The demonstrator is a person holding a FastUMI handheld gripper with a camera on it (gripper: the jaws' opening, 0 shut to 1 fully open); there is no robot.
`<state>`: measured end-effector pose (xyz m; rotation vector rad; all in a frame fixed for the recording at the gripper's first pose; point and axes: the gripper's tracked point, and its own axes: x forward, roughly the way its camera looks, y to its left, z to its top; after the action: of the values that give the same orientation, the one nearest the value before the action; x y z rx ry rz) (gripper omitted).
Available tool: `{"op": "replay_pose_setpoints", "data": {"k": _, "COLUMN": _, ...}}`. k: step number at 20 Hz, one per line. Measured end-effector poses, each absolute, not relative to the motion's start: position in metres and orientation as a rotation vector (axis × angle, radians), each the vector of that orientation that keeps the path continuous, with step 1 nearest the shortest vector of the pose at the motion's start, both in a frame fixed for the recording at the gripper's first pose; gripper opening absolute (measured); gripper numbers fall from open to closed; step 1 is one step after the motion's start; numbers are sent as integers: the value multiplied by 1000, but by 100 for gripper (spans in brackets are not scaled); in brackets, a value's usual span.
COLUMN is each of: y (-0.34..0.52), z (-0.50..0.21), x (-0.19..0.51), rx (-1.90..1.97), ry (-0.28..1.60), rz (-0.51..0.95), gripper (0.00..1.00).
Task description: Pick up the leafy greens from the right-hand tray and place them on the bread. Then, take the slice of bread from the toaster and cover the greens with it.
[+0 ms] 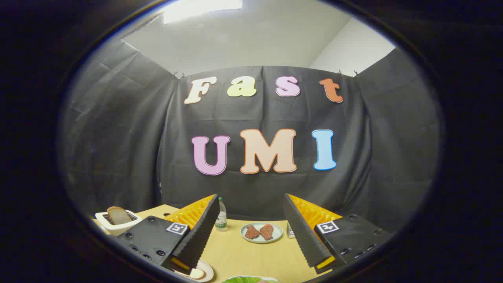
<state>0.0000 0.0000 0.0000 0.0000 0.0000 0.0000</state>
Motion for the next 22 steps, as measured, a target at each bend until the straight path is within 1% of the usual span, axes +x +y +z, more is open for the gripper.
{"op": "replay_pose_setpoints", "data": {"k": 17, "y": -9, "z": -7, "x": -2, "rx": -14, "ry": 22, "rz": 43, "gripper": 100}}
{"op": "replay_pose_setpoints", "data": {"k": 22, "y": -17, "z": -20, "x": 4, "rx": -66, "ry": 54, "rz": 93, "gripper": 100}}
